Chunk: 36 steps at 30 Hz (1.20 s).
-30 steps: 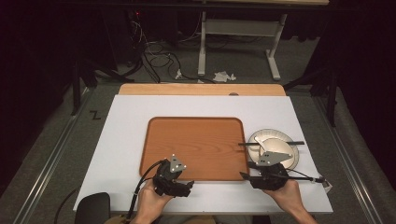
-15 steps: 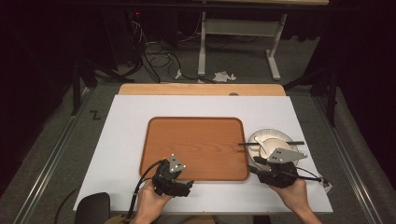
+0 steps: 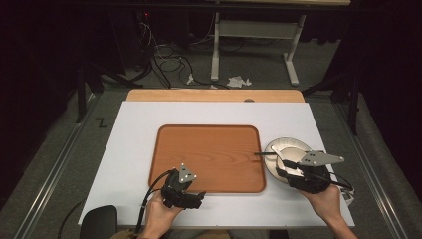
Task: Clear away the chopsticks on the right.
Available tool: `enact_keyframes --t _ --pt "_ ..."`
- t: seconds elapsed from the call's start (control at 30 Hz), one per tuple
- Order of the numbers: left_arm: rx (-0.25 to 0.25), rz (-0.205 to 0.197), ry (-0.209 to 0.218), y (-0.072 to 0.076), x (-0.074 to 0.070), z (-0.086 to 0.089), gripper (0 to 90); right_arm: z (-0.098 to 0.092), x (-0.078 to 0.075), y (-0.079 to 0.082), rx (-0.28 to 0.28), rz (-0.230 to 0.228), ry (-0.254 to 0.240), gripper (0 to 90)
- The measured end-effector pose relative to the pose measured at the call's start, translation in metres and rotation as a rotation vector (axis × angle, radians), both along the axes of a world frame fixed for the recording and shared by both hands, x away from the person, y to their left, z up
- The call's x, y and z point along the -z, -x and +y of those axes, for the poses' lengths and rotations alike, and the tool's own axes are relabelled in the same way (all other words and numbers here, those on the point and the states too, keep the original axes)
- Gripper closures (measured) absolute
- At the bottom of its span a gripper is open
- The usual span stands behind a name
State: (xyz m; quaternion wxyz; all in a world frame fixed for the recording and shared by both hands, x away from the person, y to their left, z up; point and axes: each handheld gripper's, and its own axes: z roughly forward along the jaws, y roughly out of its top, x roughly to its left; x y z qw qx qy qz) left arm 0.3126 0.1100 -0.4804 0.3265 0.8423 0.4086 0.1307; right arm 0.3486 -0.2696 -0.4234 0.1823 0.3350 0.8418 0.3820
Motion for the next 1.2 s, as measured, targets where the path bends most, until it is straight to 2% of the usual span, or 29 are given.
enact_keyframes --t 0.17,0.37,0.4,0.57,0.77,0.87,0.9,1.03,1.2 --pt "-0.005 0.003 0.005 0.0 0.001 0.0 21.7 -0.011 -0.006 -0.006 0.03 0.008 0.016 61.2" --pt "-0.006 0.003 0.004 0.0 0.001 0.0 21.6 -0.025 -0.016 -0.013 0.035 -0.007 0.031 66.9" --pt "-0.009 0.003 0.004 0.0 0.001 0.0 21.6 -0.031 -0.019 -0.017 0.044 -0.006 0.052 67.4" --pt "-0.011 0.007 0.002 -0.001 0.002 0.0 21.7 -0.04 -0.024 -0.025 0.056 -0.006 0.081 67.8" --pt "-0.023 0.002 0.01 0.0 0.001 0.003 21.6 -0.053 -0.029 -0.038 0.082 -0.006 0.083 69.3" --pt "-0.024 0.004 0.008 0.0 0.001 0.003 21.6 -0.057 -0.029 -0.043 0.1 0.01 0.079 69.7" --pt "-0.024 0.004 0.007 0.001 0.001 0.003 21.6 -0.063 -0.029 -0.051 0.116 0.015 0.089 70.4" --pt "-0.038 0.0 0.012 0.003 0.001 0.006 21.6 -0.073 -0.027 -0.063 0.141 0.042 0.097 71.6" --pt "-0.055 0.003 0.007 0.005 0.001 0.009 21.6 -0.084 -0.017 -0.082 0.173 0.094 0.126 72.7"
